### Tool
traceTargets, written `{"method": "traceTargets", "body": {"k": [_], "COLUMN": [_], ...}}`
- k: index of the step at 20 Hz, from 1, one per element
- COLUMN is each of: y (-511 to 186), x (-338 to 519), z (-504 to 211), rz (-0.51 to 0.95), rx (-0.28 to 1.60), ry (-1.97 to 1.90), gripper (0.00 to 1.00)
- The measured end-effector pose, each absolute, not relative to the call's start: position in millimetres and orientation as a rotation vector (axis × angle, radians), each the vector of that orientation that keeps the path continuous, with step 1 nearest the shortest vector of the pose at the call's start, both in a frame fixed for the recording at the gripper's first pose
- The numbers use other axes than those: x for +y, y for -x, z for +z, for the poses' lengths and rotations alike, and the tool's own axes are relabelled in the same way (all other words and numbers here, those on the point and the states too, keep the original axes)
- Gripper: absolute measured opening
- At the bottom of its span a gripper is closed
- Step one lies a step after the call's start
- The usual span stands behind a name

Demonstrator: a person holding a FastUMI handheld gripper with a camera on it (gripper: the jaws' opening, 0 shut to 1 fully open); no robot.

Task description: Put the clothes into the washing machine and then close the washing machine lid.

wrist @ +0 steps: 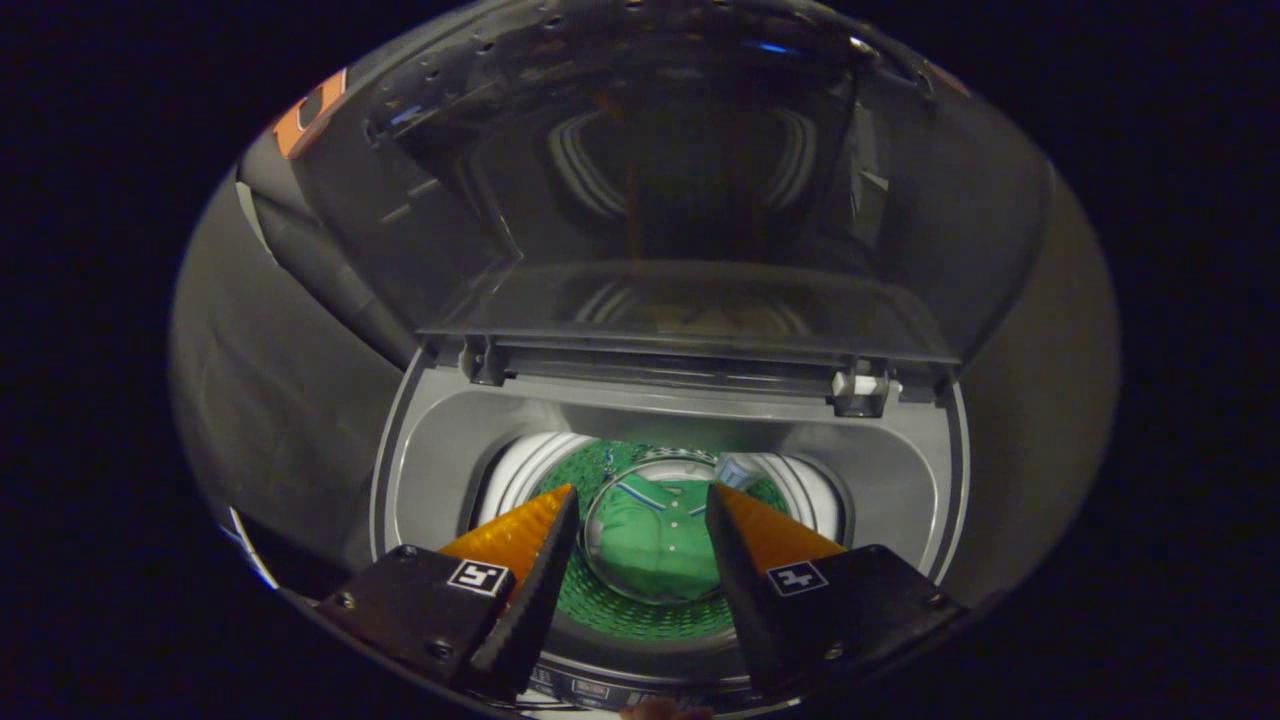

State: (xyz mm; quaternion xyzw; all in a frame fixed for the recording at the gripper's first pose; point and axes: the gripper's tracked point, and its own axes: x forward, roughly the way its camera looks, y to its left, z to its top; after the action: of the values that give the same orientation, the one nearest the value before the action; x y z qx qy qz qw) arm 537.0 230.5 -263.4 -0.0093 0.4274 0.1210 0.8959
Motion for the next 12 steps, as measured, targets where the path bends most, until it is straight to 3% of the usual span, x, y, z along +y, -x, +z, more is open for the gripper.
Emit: {"method": "traceTargets", "body": {"k": [12], "y": [-506], "x": [259], "z": [-144], "rz": [0.383], "rx": [0.662], "ry": [0.004], "gripper": [0.78]}}
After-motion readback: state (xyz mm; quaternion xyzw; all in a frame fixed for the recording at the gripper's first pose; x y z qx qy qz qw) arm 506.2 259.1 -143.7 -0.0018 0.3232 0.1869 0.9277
